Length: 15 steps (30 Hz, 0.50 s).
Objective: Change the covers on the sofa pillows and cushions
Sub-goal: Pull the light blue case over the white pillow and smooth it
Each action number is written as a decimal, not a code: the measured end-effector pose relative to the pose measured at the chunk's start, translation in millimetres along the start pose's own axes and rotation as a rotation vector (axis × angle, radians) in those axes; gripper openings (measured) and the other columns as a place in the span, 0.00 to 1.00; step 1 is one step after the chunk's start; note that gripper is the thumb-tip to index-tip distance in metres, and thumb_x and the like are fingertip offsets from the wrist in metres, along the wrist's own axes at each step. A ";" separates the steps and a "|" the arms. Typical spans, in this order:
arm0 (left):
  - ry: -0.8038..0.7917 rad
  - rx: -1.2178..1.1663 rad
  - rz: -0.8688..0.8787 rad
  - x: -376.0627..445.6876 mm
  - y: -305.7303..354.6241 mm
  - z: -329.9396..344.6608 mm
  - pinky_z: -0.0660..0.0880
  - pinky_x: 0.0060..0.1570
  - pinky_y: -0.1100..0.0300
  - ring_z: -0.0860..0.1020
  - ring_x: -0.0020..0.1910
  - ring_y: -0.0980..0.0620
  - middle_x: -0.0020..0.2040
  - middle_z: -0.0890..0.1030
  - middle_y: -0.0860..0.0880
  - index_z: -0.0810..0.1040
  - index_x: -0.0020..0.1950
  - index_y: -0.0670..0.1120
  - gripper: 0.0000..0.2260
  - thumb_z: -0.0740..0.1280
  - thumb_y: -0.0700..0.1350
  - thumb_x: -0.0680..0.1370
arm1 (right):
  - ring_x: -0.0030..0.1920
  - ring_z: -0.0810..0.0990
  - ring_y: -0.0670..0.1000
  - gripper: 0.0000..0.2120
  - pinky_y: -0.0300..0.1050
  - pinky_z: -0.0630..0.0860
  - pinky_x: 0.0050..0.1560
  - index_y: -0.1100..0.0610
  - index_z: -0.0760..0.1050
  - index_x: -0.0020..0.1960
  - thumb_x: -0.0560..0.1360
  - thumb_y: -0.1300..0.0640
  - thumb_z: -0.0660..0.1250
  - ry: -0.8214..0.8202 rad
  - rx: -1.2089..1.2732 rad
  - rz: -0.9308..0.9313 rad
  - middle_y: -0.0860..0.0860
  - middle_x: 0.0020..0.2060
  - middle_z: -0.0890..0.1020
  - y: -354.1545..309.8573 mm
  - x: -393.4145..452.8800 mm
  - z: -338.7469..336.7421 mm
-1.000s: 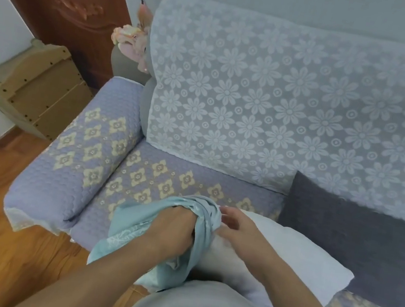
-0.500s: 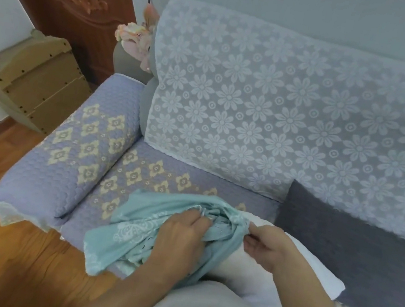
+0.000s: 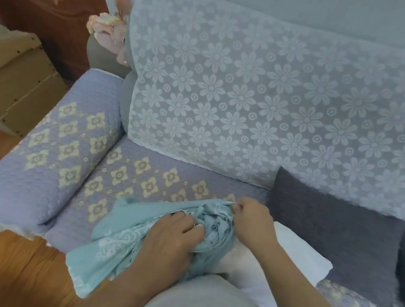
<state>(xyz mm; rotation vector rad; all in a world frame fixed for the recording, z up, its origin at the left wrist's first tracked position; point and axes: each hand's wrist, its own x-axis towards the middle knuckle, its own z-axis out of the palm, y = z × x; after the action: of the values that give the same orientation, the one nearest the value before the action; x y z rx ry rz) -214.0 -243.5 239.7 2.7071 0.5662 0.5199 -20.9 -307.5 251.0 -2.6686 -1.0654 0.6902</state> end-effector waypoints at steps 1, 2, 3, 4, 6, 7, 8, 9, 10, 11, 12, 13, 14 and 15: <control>0.009 0.009 0.016 -2.2 0.2 -0.4 0.65 0.31 0.50 0.68 0.35 0.47 0.36 0.70 0.49 0.69 0.36 0.47 0.15 0.71 0.32 0.60 | 0.51 0.78 0.59 0.10 0.46 0.70 0.45 0.57 0.73 0.43 0.82 0.57 0.59 0.007 0.024 0.118 0.57 0.48 0.81 18.3 6.3 5.7; 0.016 0.007 0.037 -4.2 1.6 -1.2 0.65 0.32 0.51 0.68 0.35 0.46 0.36 0.70 0.49 0.69 0.35 0.47 0.15 0.72 0.32 0.61 | 0.54 0.79 0.61 0.08 0.47 0.73 0.49 0.59 0.76 0.46 0.80 0.60 0.60 0.023 0.077 0.238 0.60 0.52 0.81 39.7 10.1 11.9; 0.024 -0.001 0.058 -6.1 2.6 -1.0 0.65 0.33 0.51 0.68 0.35 0.46 0.36 0.70 0.49 0.70 0.36 0.47 0.15 0.72 0.32 0.63 | 0.55 0.80 0.63 0.08 0.49 0.75 0.52 0.63 0.78 0.51 0.79 0.61 0.60 0.019 0.171 0.375 0.62 0.54 0.81 59.0 13.5 16.9; 0.028 -0.009 0.076 -7.1 2.7 -0.9 0.65 0.34 0.52 0.69 0.35 0.46 0.36 0.71 0.49 0.70 0.36 0.47 0.13 0.72 0.34 0.66 | 0.54 0.80 0.63 0.11 0.50 0.77 0.52 0.66 0.78 0.56 0.79 0.62 0.61 0.009 0.311 0.517 0.64 0.55 0.81 74.6 16.2 21.1; 0.008 -0.102 0.035 -4.1 -1.0 -3.3 0.66 0.35 0.53 0.70 0.37 0.48 0.36 0.72 0.51 0.70 0.36 0.50 0.09 0.69 0.39 0.68 | 0.45 0.80 0.61 0.13 0.51 0.79 0.44 0.69 0.76 0.61 0.80 0.65 0.60 -0.002 0.804 0.718 0.66 0.56 0.81 90.5 21.6 26.6; 0.000 -0.185 -0.028 0.4 -4.4 -6.2 0.66 0.36 0.54 0.71 0.37 0.50 0.36 0.72 0.54 0.69 0.37 0.52 0.09 0.67 0.41 0.68 | 0.42 0.79 0.60 0.13 0.50 0.78 0.40 0.69 0.76 0.61 0.80 0.67 0.59 -0.009 1.023 0.756 0.66 0.55 0.81 87.8 18.8 22.2; -0.020 -0.267 -0.099 5.4 -9.1 -9.1 0.66 0.37 0.55 0.72 0.37 0.51 0.36 0.72 0.57 0.68 0.38 0.53 0.09 0.67 0.42 0.67 | 0.42 0.80 0.60 0.13 0.50 0.78 0.38 0.68 0.77 0.60 0.80 0.68 0.59 -0.035 1.227 0.746 0.65 0.55 0.82 82.1 16.4 17.9; -0.076 -0.343 -0.171 11.0 -13.9 -12.9 0.66 0.37 0.56 0.73 0.38 0.54 0.37 0.73 0.58 0.69 0.40 0.53 0.10 0.68 0.43 0.68 | 0.44 0.83 0.61 0.13 0.51 0.81 0.37 0.68 0.78 0.59 0.80 0.67 0.58 -0.088 1.406 0.704 0.65 0.54 0.83 71.0 9.5 10.4; -0.166 -0.416 -0.233 17.4 -18.7 -17.4 0.68 0.36 0.55 0.75 0.38 0.55 0.37 0.76 0.57 0.70 0.41 0.53 0.10 0.71 0.44 0.69 | 0.47 0.84 0.61 0.13 0.54 0.83 0.38 0.67 0.79 0.58 0.82 0.65 0.57 -0.178 1.553 0.647 0.64 0.53 0.84 58.0 0.4 1.8; -0.264 -0.473 -0.270 24.8 -22.6 -22.7 0.72 0.37 0.54 0.77 0.39 0.56 0.38 0.79 0.56 0.72 0.42 0.52 0.11 0.74 0.46 0.69 | 0.52 0.84 0.62 0.14 0.56 0.84 0.42 0.65 0.80 0.59 0.83 0.62 0.57 -0.298 1.668 0.599 0.64 0.55 0.84 46.3 -9.5 -5.8; -0.347 -0.497 -0.267 32.3 -25.9 -27.9 0.76 0.40 0.52 0.78 0.40 0.56 0.40 0.81 0.56 0.74 0.42 0.52 0.11 0.76 0.47 0.70 | 0.57 0.83 0.62 0.16 0.59 0.83 0.50 0.64 0.79 0.63 0.84 0.57 0.57 -0.439 1.738 0.541 0.64 0.59 0.82 38.4 -19.2 -12.9; -0.416 -0.474 -0.233 39.6 -27.7 -32.8 0.77 0.42 0.51 0.79 0.41 0.56 0.41 0.81 0.55 0.75 0.43 0.52 0.11 0.77 0.47 0.71 | 0.62 0.80 0.63 0.18 0.60 0.79 0.59 0.62 0.77 0.66 0.85 0.53 0.57 -0.552 1.772 0.520 0.64 0.63 0.80 35.0 -24.5 -17.2; -0.467 -0.436 -0.185 46.7 -27.8 -37.9 0.78 0.43 0.51 0.79 0.41 0.58 0.41 0.82 0.56 0.76 0.44 0.53 0.10 0.78 0.48 0.71 | 0.65 0.77 0.64 0.20 0.61 0.74 0.66 0.61 0.76 0.68 0.85 0.49 0.57 -0.611 1.779 0.535 0.63 0.66 0.78 38.2 -26.7 -19.4; -0.505 -0.407 -0.146 52.7 -27.9 -42.0 0.78 0.43 0.54 0.79 0.41 0.59 0.42 0.82 0.58 0.77 0.44 0.55 0.11 0.79 0.50 0.71 | 0.67 0.76 0.64 0.21 0.61 0.71 0.69 0.60 0.75 0.69 0.84 0.47 0.57 -0.630 1.794 0.542 0.63 0.67 0.77 44.3 -26.0 -22.6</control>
<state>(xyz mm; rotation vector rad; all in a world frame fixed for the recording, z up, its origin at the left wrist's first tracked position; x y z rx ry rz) -195.1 -186.4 280.8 2.2590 0.4507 -0.0875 0.2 -357.5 265.1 -1.0363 0.3734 1.5412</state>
